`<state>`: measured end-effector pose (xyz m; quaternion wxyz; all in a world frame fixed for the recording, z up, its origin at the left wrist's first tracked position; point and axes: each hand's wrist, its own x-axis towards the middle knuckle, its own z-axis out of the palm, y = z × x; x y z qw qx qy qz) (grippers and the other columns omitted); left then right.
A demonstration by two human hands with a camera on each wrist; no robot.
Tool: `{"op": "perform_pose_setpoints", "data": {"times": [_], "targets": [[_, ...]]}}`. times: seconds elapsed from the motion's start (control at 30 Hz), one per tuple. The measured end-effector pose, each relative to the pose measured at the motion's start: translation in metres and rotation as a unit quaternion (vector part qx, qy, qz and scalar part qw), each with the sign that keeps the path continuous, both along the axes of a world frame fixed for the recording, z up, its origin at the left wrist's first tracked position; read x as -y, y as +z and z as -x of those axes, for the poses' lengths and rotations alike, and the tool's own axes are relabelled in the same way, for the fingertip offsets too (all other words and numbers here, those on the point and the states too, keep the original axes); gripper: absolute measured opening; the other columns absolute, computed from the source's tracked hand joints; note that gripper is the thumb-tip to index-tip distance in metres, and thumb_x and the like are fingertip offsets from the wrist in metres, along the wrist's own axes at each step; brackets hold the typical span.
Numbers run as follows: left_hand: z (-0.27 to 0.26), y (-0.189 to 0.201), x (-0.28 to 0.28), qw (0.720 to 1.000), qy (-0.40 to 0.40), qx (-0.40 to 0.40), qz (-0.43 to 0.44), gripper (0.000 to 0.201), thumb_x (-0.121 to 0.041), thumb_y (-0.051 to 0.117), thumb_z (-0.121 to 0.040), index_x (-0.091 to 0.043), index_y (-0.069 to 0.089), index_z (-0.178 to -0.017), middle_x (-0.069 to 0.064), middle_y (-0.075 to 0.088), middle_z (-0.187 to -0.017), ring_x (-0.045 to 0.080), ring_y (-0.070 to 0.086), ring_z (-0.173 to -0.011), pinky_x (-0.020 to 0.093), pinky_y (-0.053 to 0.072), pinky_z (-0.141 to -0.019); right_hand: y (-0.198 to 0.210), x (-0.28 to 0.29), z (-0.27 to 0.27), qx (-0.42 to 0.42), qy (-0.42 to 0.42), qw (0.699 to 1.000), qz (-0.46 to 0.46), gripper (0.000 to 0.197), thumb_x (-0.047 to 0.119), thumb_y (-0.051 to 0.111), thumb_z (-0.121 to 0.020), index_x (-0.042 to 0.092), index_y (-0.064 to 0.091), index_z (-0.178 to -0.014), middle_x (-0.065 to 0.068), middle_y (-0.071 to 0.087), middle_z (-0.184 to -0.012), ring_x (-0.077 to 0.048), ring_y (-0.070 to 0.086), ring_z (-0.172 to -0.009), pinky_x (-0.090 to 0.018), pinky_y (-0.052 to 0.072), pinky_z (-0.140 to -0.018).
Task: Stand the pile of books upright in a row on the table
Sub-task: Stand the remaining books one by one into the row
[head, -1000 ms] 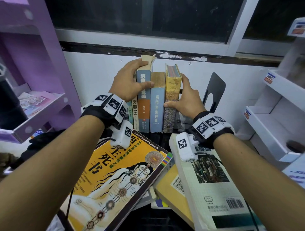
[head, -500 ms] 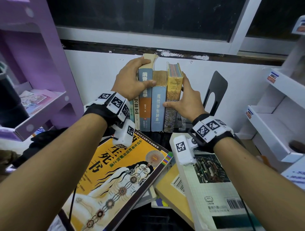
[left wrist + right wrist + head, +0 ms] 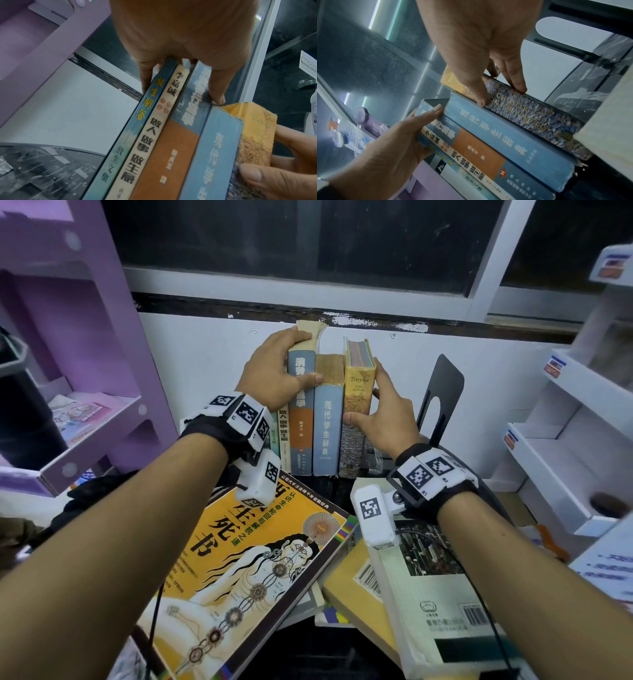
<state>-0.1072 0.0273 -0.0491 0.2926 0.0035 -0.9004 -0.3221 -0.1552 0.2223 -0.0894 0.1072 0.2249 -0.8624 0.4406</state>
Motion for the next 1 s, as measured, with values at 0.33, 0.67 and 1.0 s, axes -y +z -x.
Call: {"op": "perform_pose_setpoints", "data": {"times": [0.33, 0.67, 1.0], "targets": [[-0.030, 0.012, -0.003, 0.998, -0.003, 0.065, 0.023, 0.072, -0.020, 0.073, -0.082, -0.018, 0.037, -0.144, 0.002, 0.035, -0.150, 0.018, 0.034, -0.136, 0.027, 0.027, -0.109, 0.013, -0.002, -0.025, 0.048, 0.034, 0.998, 0.010, 0.079, 0.013, 0.075, -0.082, 0.028, 0.030, -0.145, 0.005, 0.062, -0.107, -0.014, 0.062, -0.093, -0.021, 0.042, -0.082], [-0.084, 0.017, -0.010, 0.996, -0.011, 0.090, 0.024, 0.066, -0.022, 0.069, -0.086, -0.019, 0.037, -0.144, 0.003, 0.034, -0.152, 0.020, 0.032, -0.139, 0.036, 0.026, -0.114, 0.034, -0.011, -0.064, 0.105, 0.017, 0.994, -0.023, 0.069, 0.021, 0.069, -0.087, 0.019, 0.033, -0.146, -0.005, 0.058, -0.132, -0.022, 0.054, -0.122, -0.021, 0.036, -0.088], [-0.128, -0.006, 0.000, 0.947, 0.006, 0.321, 0.004, 0.074, -0.042, 0.060, -0.091, -0.019, 0.022, -0.150, 0.006, 0.030, -0.155, 0.026, 0.041, -0.134, 0.038, 0.036, -0.108, 0.027, 0.000, -0.106, 0.170, 0.082, 0.966, -0.178, 0.073, 0.042, 0.065, -0.089, 0.013, 0.033, -0.147, -0.007, 0.038, -0.152, -0.023, 0.045, -0.129, -0.035, 0.038, -0.106]]}}
